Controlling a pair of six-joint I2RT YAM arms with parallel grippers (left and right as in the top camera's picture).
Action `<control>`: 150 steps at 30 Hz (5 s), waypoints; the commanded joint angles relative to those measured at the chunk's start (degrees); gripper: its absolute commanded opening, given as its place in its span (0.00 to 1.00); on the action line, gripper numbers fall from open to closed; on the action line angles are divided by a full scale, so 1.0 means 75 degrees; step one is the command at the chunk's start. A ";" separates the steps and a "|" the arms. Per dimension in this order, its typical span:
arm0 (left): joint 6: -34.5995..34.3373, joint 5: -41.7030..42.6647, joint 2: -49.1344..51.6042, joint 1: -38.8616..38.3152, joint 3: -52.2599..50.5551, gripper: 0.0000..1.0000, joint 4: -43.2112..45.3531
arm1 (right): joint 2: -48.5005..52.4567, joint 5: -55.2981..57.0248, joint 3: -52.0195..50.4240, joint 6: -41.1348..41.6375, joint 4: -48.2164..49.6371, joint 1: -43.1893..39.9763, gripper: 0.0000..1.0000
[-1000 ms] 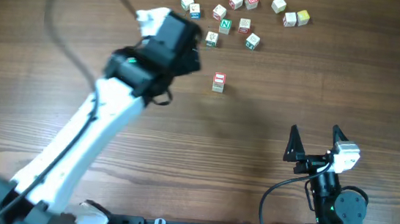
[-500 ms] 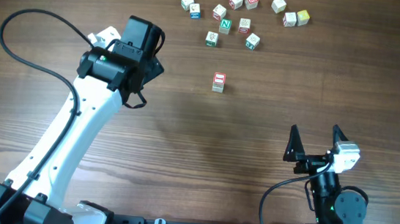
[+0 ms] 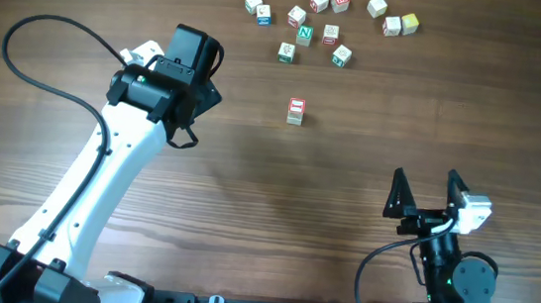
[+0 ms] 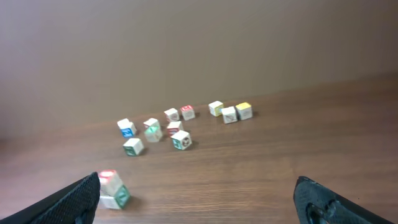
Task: Form a tower
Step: 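Raise the right arm and reach toward the block cluster, then lower the right gripper over the bee-picture block and close on it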
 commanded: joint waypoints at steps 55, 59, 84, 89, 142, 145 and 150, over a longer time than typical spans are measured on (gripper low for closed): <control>-0.0154 0.0064 0.0058 0.0050 -0.0061 1.00 -0.0023 | 1.4997 -0.2771 1.1736 0.1422 -0.0647 0.0804 0.99; -0.0154 0.0067 0.0058 0.0050 -0.0061 1.00 -0.0023 | 1.5597 -0.2057 1.1844 0.1256 -0.0466 0.0921 0.99; -0.0154 0.0064 0.0058 0.0047 -0.0061 1.00 -0.0023 | 1.8430 -0.0280 1.4105 -0.0376 -0.1545 0.1387 0.85; -0.0154 0.0067 0.0058 0.0050 -0.0061 1.00 -0.0023 | 1.8447 -0.0265 1.4105 -0.0493 -0.1597 0.1387 0.73; -0.0154 0.0064 0.0058 0.0050 -0.0061 1.00 -0.0026 | 1.8575 0.0778 1.4947 -0.0446 -0.2742 0.1638 0.68; -0.0154 0.0064 0.0058 0.0050 -0.0061 1.00 -0.0023 | 1.8820 0.0781 1.4947 -0.0356 -0.2614 0.1638 0.64; -0.0154 0.0067 0.0058 0.0050 -0.0061 1.00 -0.0023 | 1.8861 0.0793 1.4947 -0.0356 -0.2451 0.1635 0.47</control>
